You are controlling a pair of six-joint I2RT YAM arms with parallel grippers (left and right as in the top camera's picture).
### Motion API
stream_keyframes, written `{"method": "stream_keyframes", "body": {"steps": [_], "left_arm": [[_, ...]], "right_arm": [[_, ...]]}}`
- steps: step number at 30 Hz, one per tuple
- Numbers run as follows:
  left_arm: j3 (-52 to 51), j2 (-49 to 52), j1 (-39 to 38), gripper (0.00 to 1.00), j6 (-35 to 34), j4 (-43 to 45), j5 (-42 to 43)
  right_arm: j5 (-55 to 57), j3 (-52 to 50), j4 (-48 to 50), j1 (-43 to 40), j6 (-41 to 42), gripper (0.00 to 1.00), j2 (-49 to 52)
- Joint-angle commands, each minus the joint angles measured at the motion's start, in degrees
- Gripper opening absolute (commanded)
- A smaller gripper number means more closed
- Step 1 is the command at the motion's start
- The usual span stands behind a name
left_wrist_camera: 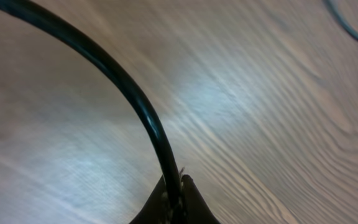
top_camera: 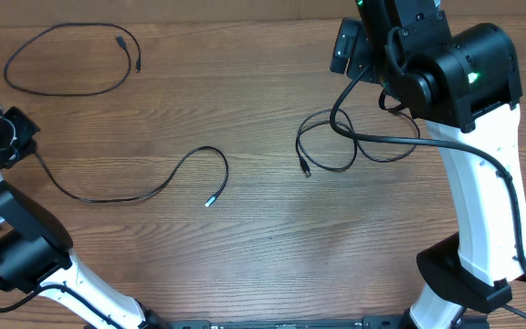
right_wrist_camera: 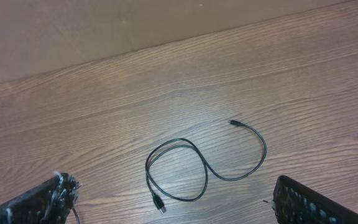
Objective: Untangle cables
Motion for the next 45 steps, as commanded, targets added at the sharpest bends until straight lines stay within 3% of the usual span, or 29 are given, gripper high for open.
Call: {"method": "stream_keyframes", "body": {"steps": [1, 4, 9, 14, 24, 33, 36, 39, 40, 45], "left_arm": [[0.3, 0.1, 1.3, 0.04, -3.9, 0.1, -7.0], [0.3, 0.1, 1.4, 0.04, -3.7, 0.7, -6.2], [0.3, 0.1, 1.4, 0.04, -3.1, 2.1, 3.6], [0.3, 0.1, 0.5, 0.04, 2.4, 4.1, 11.5], [0.3, 2.7, -2.7, 0.04, 11.4, 9.7, 10.5], [0.3, 8.2, -3.8, 0.07, 7.7, 9.7, 8.1], [0.9, 8.0, -3.8, 0.17, 3.9, 9.2, 10.0], [3.0, 7.6, -3.8, 0.51, 3.1, 7.2, 17.0], [4.2, 7.6, -3.8, 0.58, 3.1, 6.1, 20.1], [13.1, 7.6, -4.3, 0.60, 3.2, -4.2, 31.2]], "right_arm": [[0.6, -0.1, 0.1, -0.1, -0.3, 1.00, -0.5], [0.6, -0.1, 0.1, -0.1, -0.3, 1.00, -0.5], [0.6, -0.1, 0.2, -0.1, -0.3, 1.00, -0.5], [0.6, -0.1, 0.2, -0.1, -0.3, 1.00, -0.5], [0.6, -0.1, 0.1, -0.1, -0.3, 1.00, -0.5], [0.6, -0.1, 0.1, -0.1, -0.3, 1.00, -0.5], [0.6, -0.1, 0.1, -0.1, -0.3, 1.00, -0.5], [0.6, -0.1, 0.1, -0.1, -0.3, 1.00, -0.5], [0.6, -0.1, 0.1, -0.1, -0.3, 1.00, -0.5], [0.6, -0.1, 0.1, -0.1, -0.3, 1.00, -0.5]]}}
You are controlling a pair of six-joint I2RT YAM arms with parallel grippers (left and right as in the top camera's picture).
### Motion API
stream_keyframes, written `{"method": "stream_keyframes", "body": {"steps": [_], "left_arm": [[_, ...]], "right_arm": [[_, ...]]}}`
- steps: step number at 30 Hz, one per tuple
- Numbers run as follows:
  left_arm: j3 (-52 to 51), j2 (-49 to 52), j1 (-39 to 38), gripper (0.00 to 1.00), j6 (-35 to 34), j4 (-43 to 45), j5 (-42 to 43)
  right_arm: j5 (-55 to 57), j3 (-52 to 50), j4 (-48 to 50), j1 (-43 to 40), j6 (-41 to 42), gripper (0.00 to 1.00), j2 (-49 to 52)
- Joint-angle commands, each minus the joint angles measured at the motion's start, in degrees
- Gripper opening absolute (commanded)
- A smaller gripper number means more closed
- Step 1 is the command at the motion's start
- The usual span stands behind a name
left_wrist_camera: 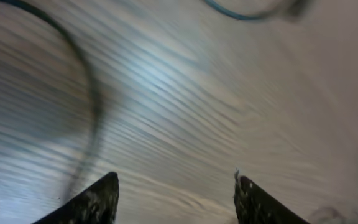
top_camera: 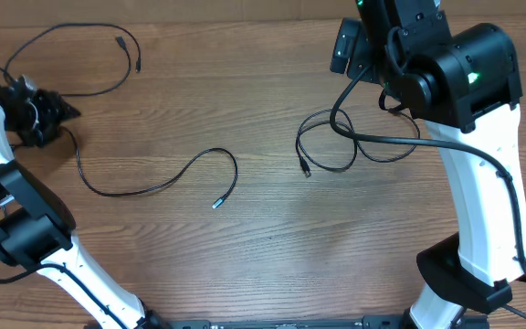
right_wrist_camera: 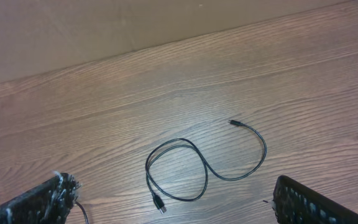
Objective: Untangle cables
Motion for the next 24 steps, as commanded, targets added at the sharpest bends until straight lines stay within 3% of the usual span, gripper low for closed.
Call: {"method": "stream_keyframes", "body": {"steps": [1, 7, 9, 12, 16, 24], "left_arm": [[7.7, -1.0, -0.9, 0.61, -0.5, -7.1, 11.2], [8.4, -1.0, -5.8, 0.78, 12.8, -18.9, 11.6], [7.7, -1.0, -8.7, 0.79, 17.7, -21.4, 11.5], [6.7, -1.0, -13.4, 0.81, 19.6, -22.6, 9.1], [5.8, -1.0, -21.1, 0.90, 19.6, -22.3, -2.6], [0.2, -0.9, -34.8, 0.85, 19.6, -17.4, -24.3]], "right_arm": [[0.6, -0.1, 0.1, -0.1, -0.3, 1.00, -0.5], [0.6, -0.1, 0.1, -0.1, -0.3, 1.00, -0.5], [0.6, -0.1, 0.1, -0.1, -0.3, 1.00, -0.5], [0.6, -0.1, 0.1, -0.1, -0.3, 1.00, -0.5], [0.6, -0.1, 0.1, -0.1, -0.3, 1.00, -0.5], [0.6, -0.1, 0.1, -0.1, -0.3, 1.00, -0.5]]}}
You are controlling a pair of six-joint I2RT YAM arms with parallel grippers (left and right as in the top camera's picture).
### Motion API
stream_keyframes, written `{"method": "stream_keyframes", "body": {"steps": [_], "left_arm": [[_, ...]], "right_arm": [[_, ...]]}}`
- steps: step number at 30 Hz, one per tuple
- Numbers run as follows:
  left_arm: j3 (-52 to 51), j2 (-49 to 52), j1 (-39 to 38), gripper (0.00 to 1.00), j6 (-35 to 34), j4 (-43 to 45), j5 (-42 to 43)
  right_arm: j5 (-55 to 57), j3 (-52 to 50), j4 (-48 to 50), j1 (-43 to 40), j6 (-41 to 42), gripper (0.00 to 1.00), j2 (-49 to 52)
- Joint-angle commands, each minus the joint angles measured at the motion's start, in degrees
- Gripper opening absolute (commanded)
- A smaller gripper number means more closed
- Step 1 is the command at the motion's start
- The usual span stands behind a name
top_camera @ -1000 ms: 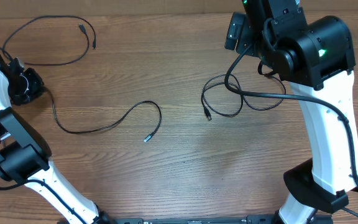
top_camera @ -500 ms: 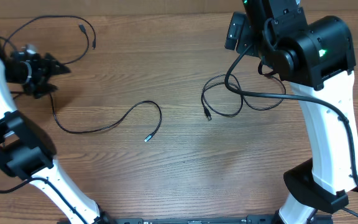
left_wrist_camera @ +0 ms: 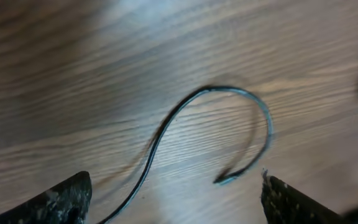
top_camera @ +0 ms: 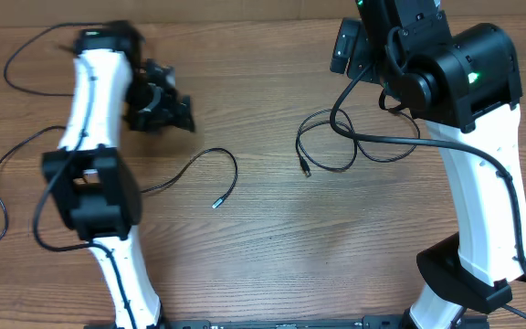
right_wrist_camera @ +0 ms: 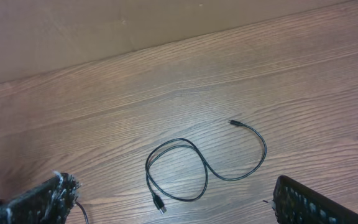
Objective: Untangle cables
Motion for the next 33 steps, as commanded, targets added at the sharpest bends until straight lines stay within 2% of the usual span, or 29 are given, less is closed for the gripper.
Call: {"method": "stream_keyframes", "body": {"steps": [1, 9, 20, 22, 26, 28, 29, 33], "left_arm": [[-3.2, -0.8, -4.2, 0.85, 1.4, 1.3, -14.7], [-13.8, -0.8, -8.0, 0.84, 1.5, 7.0, -23.7], [-23.8, -0.8, -7.5, 0.81, 2.5, 14.3, -22.8], [-25.4, -0.8, -7.5, 0.71, 2.5, 16.0, -22.8], [-27.4, -0.8, -7.5, 0.34, -0.5, 18.2, -22.8], [-27.4, -0.8, -7.4, 0.10, -2.8, 18.4, -22.8], [-27.3, -0.8, -7.4, 0.04, -3.7, 18.3, -22.8], [-25.9, -0.8, -7.5, 0.04, -8.0, 16.5, -22.8]], "right_arm": [[0.6, -0.1, 0.2, -0.1, -0.3, 1.00, -0.5], [0.6, -0.1, 0.1, -0.1, -0.3, 1.00, -0.5], [0.6, -0.1, 0.2, -0.1, -0.3, 1.00, -0.5], [0.6, -0.1, 0.2, -0.1, -0.3, 1.00, -0.5], [0.6, -0.1, 0.1, -0.1, -0.3, 1.00, -0.5], [0.6, -0.1, 0.1, -0.1, -0.3, 1.00, -0.5], [0.6, -0.1, 0.1, -0.1, -0.3, 1.00, -0.5], [0.6, -0.1, 0.2, -0.1, -0.3, 1.00, -0.5]]}}
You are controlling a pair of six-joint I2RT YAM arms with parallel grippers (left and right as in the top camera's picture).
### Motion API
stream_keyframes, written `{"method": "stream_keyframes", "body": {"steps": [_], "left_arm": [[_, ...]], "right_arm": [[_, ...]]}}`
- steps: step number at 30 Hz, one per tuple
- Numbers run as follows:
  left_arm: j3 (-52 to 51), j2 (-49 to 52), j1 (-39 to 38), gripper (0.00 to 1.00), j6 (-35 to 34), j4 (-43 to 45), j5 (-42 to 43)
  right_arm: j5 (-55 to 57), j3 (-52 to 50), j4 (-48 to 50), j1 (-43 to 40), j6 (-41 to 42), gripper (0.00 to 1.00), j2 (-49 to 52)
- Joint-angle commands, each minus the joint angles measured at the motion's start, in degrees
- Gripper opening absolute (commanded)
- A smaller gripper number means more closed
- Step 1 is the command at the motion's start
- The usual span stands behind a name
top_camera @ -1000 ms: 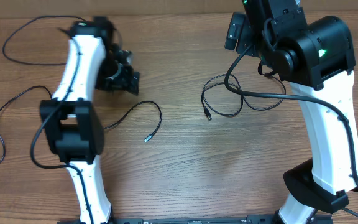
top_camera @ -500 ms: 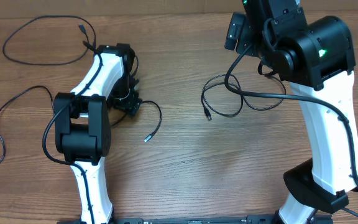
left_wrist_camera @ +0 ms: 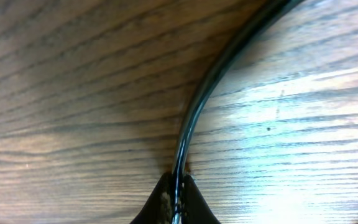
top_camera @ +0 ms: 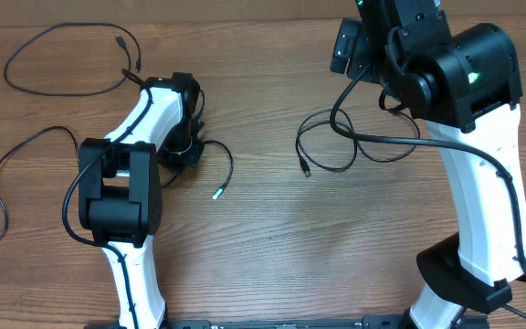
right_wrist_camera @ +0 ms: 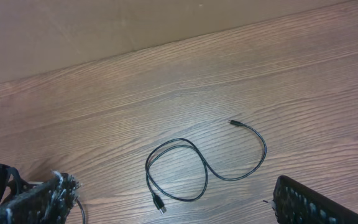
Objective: Untangle cables
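A long black cable [top_camera: 26, 139] runs from the left table edge to a light-tipped end [top_camera: 215, 194]. Low on the table, my left gripper [top_camera: 183, 152] is shut on it a short way before that end. In the left wrist view the cable [left_wrist_camera: 219, 78] curves up out of the closed left gripper [left_wrist_camera: 176, 198]. A second black cable [top_camera: 62, 59] lies looped at the far left. A third [top_camera: 336, 146] is coiled under the right arm and also shows as a coiled cable [right_wrist_camera: 185, 168] below my right gripper [right_wrist_camera: 173, 182], which is open and held high.
The wooden table [top_camera: 272, 247] ends at a beige wall [right_wrist_camera: 73, 31] at the back. The right arm's own thick supply lead [top_camera: 382, 140] hangs across the coiled cable. The left arm's white links [top_camera: 121, 183] lie over the table's left half.
My left gripper was open above the table, looking down on the long cable's curved end. Now it is lower and shut on that cable near that end. The right arm has not moved.
My left gripper was shut on the long cable at the table's far left. Then it was open there, with the cable lying loose. Then it hung open over the cable's curved end, and now grips the cable there. The right gripper stayed open throughout.
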Motion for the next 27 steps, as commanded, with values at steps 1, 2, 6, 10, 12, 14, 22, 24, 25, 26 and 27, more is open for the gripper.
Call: {"method": "stream_keyframes", "body": {"steps": [1, 2, 6, 10, 12, 14, 22, 24, 25, 26, 27], "left_arm": [[1.7, 1.2, 0.5, 0.04, -8.0, -2.1, -0.7], [3.2, 1.2, 0.7, 0.04, -9.6, -3.4, -0.7], [14.3, 1.0, 1.2, 0.04, -16.7, -11.1, 0.9], [25.7, 0.9, 1.4, 0.04, -17.5, -16.2, 8.7], [31.9, 0.7, 1.8, 0.04, -21.7, -18.7, 10.6], [37.1, 0.4, 2.6, 0.04, -27.6, -21.2, 10.8], [51.1, -0.3, 8.9, 0.05, -34.7, -28.2, 24.8], [52.3, -0.3, 11.9, 0.04, -34.6, -27.7, 35.3], [52.5, -0.3, 13.1, 0.04, -34.6, -27.1, 39.3], [52.5, -0.3, 14.1, 0.04, -33.7, -26.6, 42.5], [52.5, -0.3, 15.3, 0.04, -32.4, -26.4, 46.2]], "right_arm": [[0.6, -0.1, 0.2, 0.0, -0.2, 1.00, -0.5], [0.6, -0.1, 0.1, 0.0, -0.2, 1.00, -0.5], [0.6, -0.1, 0.1, 0.0, -0.2, 1.00, -0.5], [0.6, -0.1, 0.2, 0.0, -0.2, 1.00, -0.5], [0.6, -0.1, 0.1, 0.0, -0.2, 1.00, -0.5], [0.6, -0.1, 0.2, 0.0, -0.2, 1.00, -0.5], [0.6, -0.1, 0.1, 0.0, -0.2, 1.00, -0.5], [0.6, -0.1, 0.1, 0.0, -0.2, 1.00, -0.5], [0.6, -0.1, 0.2, 0.0, -0.2, 1.00, -0.5], [0.6, -0.1, 0.1, 0.0, -0.2, 1.00, -0.5], [0.6, -0.1, 0.1, 0.0, -0.2, 1.00, -0.5]]}}
